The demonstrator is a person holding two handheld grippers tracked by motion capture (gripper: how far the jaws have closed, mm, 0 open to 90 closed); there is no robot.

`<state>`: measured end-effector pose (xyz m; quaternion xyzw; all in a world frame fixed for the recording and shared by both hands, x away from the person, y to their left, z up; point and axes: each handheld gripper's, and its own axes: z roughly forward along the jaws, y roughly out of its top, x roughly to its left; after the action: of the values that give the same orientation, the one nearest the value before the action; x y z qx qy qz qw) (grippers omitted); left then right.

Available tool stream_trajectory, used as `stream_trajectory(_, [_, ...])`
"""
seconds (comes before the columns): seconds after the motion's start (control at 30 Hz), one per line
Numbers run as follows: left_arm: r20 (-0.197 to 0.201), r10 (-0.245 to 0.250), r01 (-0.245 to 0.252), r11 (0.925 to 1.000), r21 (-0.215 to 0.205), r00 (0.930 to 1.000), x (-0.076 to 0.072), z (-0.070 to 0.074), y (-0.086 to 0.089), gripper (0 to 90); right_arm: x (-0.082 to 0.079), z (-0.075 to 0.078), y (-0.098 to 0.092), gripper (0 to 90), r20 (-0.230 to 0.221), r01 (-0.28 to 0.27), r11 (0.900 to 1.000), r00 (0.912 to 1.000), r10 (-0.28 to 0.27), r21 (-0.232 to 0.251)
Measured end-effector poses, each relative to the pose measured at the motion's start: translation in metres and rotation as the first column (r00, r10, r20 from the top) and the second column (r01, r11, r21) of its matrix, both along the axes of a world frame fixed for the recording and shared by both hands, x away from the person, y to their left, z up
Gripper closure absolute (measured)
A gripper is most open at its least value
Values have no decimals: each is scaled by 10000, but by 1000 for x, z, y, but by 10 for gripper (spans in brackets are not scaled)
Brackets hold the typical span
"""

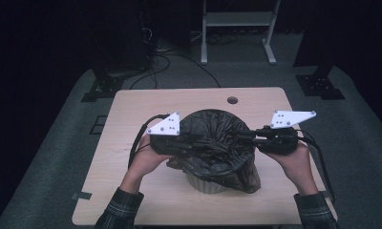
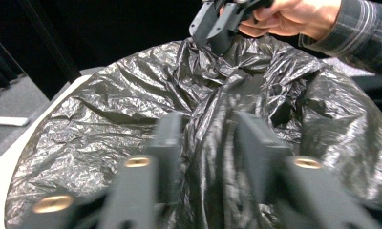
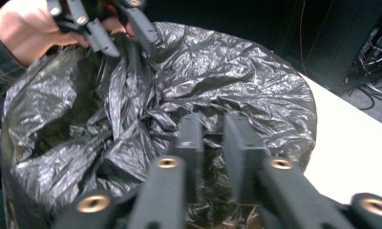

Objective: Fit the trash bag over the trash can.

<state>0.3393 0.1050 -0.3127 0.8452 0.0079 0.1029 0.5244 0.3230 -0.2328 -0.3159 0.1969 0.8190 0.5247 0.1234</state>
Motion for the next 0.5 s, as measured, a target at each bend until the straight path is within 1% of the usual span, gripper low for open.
stream_trajectory(0.07, [92,-29,28,10000,77,10000,-1,1,0,791,0,0,1,878,0,-53,10000,10000,53,-66])
stream_trajectory(0.1, [67,-29,28,10000,54,10000,-1,1,1,847,-1,-1,1,898,0,-66,9999,10000,66,-76])
stream_trajectory(0.13, [41,-8,8,10000,-24,10000,-1,2,1,884,-1,0,0,900,5,-63,10000,10000,63,-69])
stream_trajectory(0.2, [76,99,-98,9998,-170,9999,-3,4,5,893,-1,0,-1,900,40,-59,10000,10000,59,-54])
stream_trajectory(0.27, [66,326,-322,9982,-510,9994,-4,5,13,893,-2,1,-3,900,66,8,9999,10000,-7,-101])
stream_trajectory(0.3, [95,364,-359,9980,-523,9993,-4,6,16,894,-3,1,-5,900,84,73,9999,9999,-73,-79])
stream_trajectory(0.4, [103,755,-743,9934,-876,9971,-4,8,32,894,-4,2,-11,900,134,226,9997,9997,-226,-2])
stream_trajectory(0.5, [67,1141,-1126,9868,-1165,9934,-5,7,48,893,-6,3,-18,900,210,368,9993,9991,-370,85])
